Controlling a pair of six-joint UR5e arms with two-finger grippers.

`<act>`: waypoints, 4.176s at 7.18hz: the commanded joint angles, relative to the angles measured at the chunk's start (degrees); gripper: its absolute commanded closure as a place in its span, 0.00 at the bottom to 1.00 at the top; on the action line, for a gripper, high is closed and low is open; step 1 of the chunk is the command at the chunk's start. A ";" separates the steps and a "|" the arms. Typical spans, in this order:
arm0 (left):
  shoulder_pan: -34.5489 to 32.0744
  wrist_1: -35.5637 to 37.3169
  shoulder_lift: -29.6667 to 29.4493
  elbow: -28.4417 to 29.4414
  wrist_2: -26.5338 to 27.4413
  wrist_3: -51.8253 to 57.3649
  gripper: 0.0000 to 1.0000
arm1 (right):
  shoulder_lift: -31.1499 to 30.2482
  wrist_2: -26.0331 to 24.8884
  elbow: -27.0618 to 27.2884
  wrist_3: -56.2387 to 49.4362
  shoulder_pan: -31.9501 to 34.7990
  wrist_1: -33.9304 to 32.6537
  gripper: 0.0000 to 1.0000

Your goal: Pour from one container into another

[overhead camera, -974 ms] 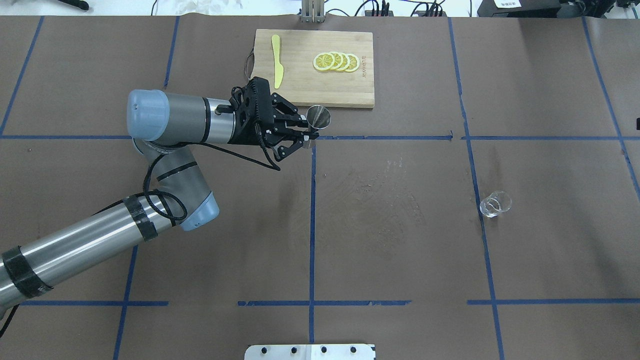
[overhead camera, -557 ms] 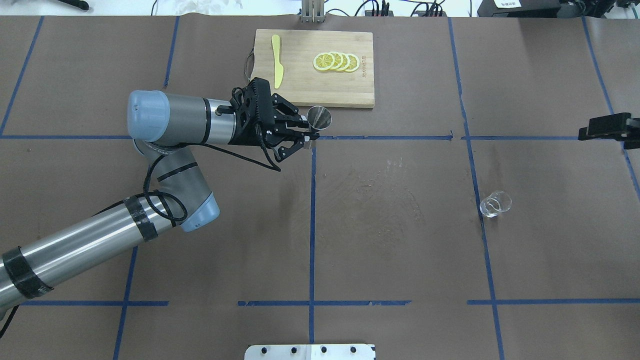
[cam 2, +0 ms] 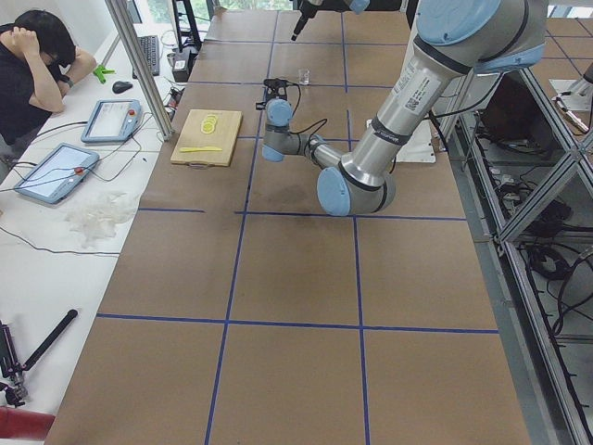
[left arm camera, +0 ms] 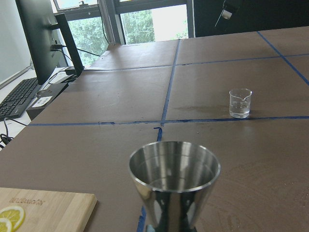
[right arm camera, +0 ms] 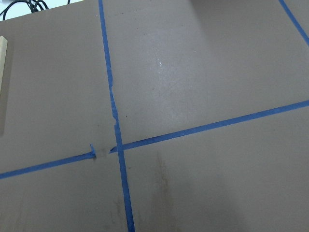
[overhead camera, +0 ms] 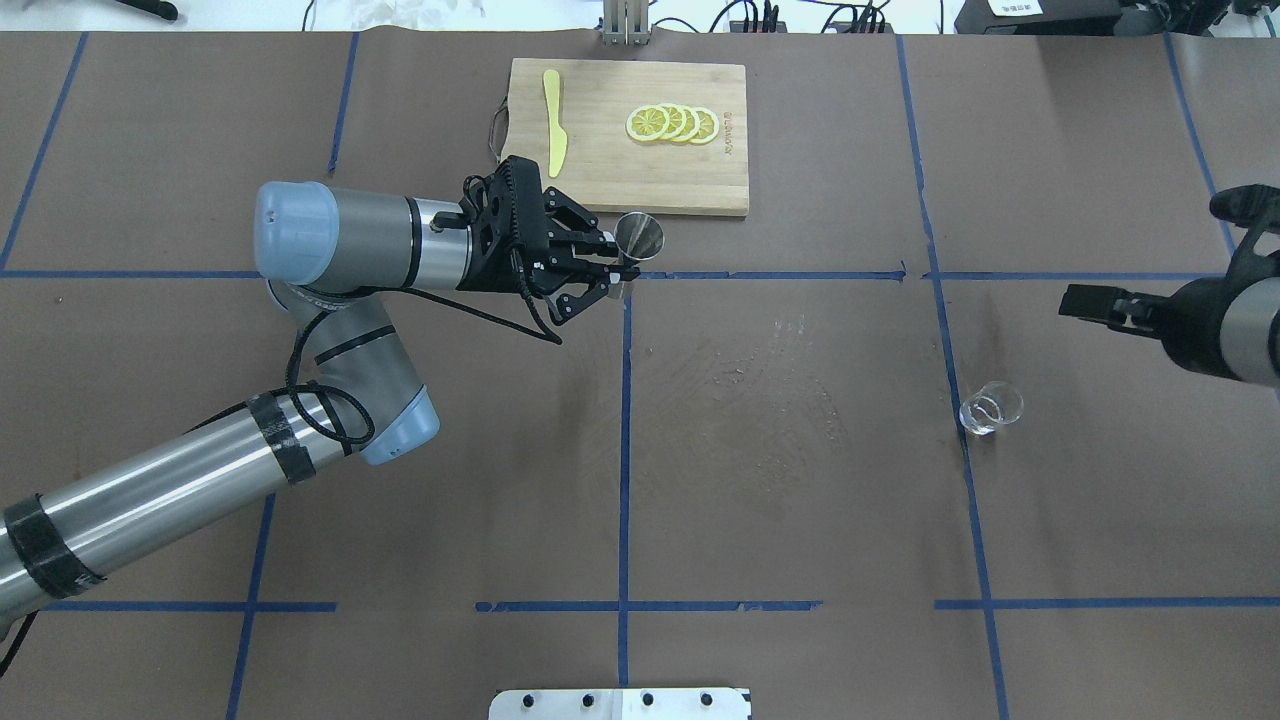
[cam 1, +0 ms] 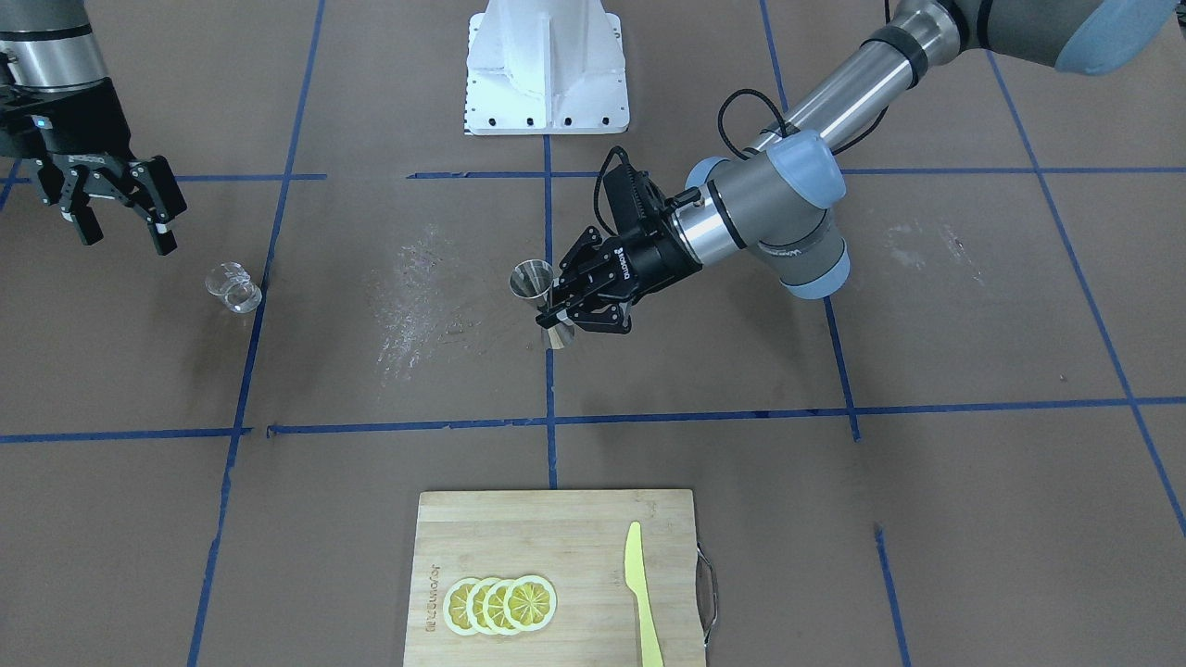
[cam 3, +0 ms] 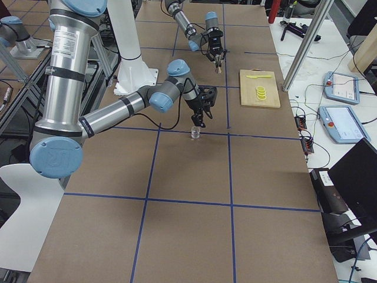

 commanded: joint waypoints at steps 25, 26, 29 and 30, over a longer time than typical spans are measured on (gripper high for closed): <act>0.27 -0.78 2.73 -3.09 0.09 -0.17 1.00 | 9.03 -53.70 -28.46 18.25 -27.45 0.31 0.06; 0.27 -0.78 2.73 -3.18 0.09 -0.18 1.00 | 8.85 -53.87 -28.46 18.07 -27.45 0.31 0.11; 0.27 -0.78 2.73 -3.18 0.09 -0.17 1.00 | 8.59 -53.88 -28.46 17.72 -27.53 0.31 1.00; 0.27 -0.78 2.73 -3.18 0.09 -0.18 1.00 | 8.50 -54.05 -28.46 17.72 -27.53 0.40 1.00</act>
